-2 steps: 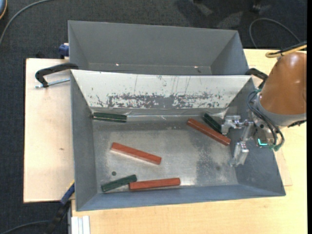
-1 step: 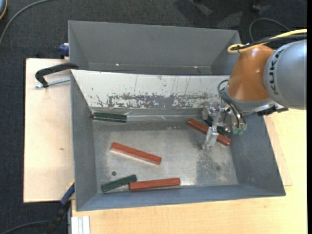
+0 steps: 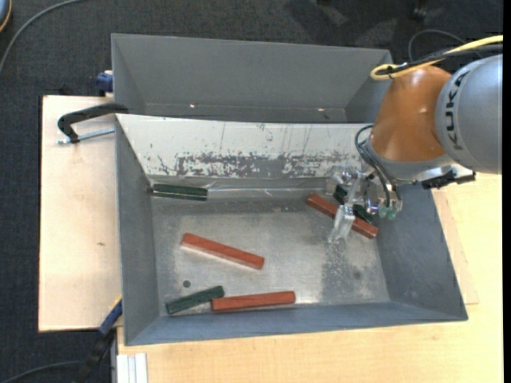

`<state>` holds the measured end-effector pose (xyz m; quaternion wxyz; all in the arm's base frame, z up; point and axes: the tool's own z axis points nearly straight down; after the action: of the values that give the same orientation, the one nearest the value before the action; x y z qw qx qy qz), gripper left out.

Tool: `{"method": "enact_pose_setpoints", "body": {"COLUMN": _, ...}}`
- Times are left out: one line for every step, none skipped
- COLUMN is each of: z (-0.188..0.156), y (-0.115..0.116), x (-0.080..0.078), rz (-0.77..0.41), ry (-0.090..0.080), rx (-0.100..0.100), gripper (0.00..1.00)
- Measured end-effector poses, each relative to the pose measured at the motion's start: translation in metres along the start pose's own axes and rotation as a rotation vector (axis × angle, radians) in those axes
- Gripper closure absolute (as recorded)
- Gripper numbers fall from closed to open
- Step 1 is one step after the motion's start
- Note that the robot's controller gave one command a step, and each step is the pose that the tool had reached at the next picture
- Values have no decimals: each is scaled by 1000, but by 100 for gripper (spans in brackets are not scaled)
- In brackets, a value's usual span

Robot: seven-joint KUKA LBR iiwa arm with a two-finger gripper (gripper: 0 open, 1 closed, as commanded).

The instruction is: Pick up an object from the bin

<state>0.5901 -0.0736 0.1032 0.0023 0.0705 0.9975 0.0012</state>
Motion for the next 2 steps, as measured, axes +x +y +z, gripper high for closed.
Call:
{"method": "enact_pose_setpoints", "body": {"z": -2, "y": -5, "x": -4, "rz": 147, "ry": -2, "rx": 1, "gripper": 0}}
{"method": "enact_pose_setpoints", "body": {"z": 33, "y": -14, "x": -7, "rz": 256, "ry": 1, "rx": 1, "gripper": 0}}
